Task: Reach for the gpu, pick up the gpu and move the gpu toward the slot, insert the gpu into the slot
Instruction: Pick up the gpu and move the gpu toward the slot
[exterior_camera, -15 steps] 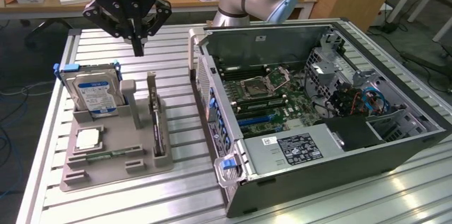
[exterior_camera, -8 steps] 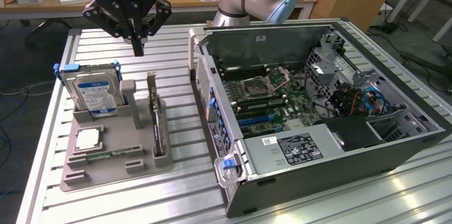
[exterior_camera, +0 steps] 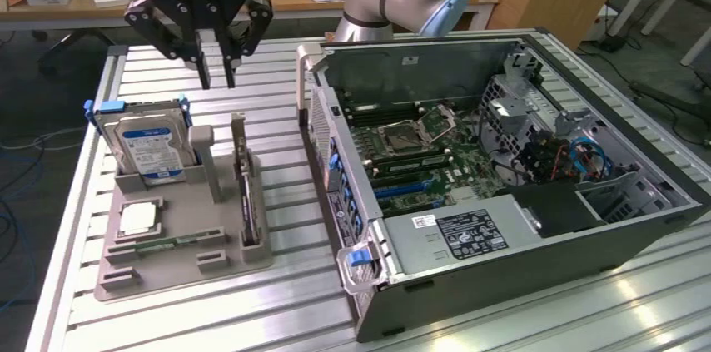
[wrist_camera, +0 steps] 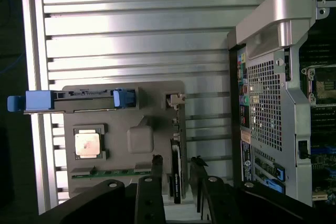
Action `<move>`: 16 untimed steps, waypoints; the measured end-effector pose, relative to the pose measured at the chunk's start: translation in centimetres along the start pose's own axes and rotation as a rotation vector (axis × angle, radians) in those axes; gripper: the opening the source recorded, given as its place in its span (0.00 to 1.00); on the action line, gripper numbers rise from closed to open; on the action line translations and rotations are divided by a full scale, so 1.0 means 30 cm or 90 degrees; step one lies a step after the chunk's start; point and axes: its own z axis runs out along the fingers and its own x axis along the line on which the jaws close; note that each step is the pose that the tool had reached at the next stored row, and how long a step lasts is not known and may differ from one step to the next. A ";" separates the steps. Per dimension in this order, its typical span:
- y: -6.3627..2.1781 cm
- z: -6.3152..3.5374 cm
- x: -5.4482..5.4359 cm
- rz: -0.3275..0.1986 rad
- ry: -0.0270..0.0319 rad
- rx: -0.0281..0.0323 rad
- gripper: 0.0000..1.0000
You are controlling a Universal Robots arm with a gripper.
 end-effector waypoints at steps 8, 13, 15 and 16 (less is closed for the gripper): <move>-0.004 0.000 0.000 -0.002 0.0000 0.0000 0.41; -0.004 0.001 0.000 -0.045 0.0021 -0.0010 0.41; -0.005 0.002 0.000 -0.063 0.0030 -0.0014 0.41; -0.005 0.003 0.000 -0.065 0.0034 -0.0012 0.41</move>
